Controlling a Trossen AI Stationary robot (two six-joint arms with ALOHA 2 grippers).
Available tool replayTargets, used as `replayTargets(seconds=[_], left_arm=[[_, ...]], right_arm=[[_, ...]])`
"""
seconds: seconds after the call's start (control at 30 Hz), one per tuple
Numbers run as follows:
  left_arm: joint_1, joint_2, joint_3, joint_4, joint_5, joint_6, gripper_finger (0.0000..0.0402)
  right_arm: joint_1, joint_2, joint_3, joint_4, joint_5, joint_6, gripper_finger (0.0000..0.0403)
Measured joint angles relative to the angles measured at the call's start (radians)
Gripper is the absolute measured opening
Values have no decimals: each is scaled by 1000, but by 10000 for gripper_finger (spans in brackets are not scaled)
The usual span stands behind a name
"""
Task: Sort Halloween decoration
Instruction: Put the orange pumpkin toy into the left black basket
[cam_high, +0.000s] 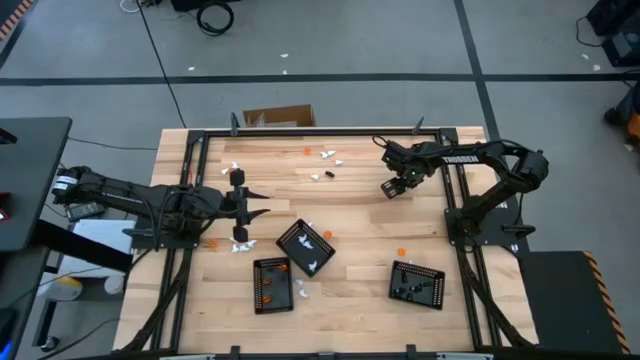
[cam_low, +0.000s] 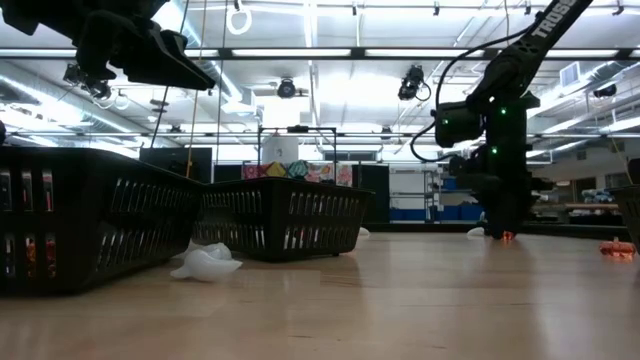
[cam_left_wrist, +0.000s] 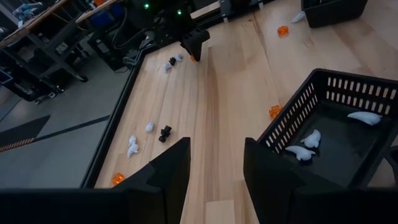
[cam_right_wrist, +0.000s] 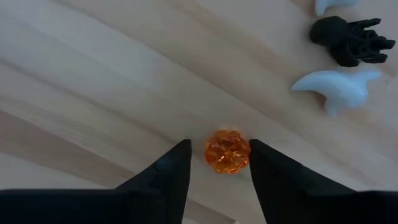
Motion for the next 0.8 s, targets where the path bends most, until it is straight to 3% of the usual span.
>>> replayTargets(seconds=[0.3, 0.5, 0.8], left_arm=[[0, 0, 0, 1, 0, 0, 155], [0, 0, 0, 1, 0, 0, 155], [0, 0, 0, 2, 0, 1, 155]], right_arm=[[3, -18, -2, 9, 2, -18, 102], [28, -11, 36, -46, 1, -20, 103], [160, -13, 212, -96, -47, 15, 103]])
